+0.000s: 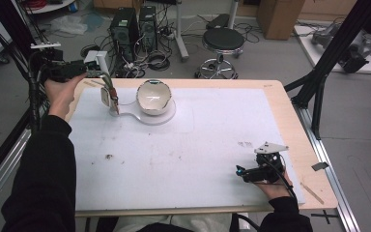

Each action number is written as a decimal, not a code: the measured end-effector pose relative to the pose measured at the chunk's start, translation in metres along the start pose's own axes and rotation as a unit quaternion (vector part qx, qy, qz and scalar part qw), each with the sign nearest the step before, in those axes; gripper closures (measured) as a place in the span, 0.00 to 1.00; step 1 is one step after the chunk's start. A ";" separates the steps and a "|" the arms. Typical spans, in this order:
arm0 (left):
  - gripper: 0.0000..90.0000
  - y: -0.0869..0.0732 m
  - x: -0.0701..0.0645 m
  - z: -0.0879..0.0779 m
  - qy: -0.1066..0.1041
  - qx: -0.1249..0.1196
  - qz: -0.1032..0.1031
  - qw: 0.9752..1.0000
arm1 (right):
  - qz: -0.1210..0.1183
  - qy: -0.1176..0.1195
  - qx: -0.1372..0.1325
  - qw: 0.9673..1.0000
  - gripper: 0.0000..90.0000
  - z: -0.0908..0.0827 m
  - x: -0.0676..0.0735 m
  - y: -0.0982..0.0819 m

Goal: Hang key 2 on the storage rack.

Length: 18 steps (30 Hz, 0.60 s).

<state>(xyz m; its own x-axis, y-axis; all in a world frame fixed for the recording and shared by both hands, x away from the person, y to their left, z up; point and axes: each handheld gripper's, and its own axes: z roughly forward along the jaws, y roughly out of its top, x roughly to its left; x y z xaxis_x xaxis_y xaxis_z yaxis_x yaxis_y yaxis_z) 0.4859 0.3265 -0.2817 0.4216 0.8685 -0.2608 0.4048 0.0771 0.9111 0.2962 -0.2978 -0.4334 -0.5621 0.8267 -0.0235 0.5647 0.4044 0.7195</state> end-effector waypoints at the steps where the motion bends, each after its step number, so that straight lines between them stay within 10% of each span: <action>1: 0.28 0.000 -0.001 -0.001 0.004 0.002 0.005 1.000 | 0.001 0.000 0.001 1.000 0.01 0.000 0.000 0.000; 8: 0.16 -0.003 -0.009 -0.004 0.008 0.024 0.041 0.999 | 0.002 0.001 -0.002 1.000 0.01 0.000 -0.002 -0.001; 18: 0.07 -0.028 0.003 -0.017 0.009 0.009 0.021 1.000 | 0.004 0.002 -0.001 1.000 0.01 0.001 -0.003 0.000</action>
<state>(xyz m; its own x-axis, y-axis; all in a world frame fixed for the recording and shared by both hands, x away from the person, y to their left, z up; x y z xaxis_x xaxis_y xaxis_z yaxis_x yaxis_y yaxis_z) 0.4620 0.3351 -0.3029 0.4240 0.8796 -0.2157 0.4021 0.0306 0.9151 0.2983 -0.2996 -0.4345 -0.5599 0.8284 -0.0139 0.5689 0.3966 0.7204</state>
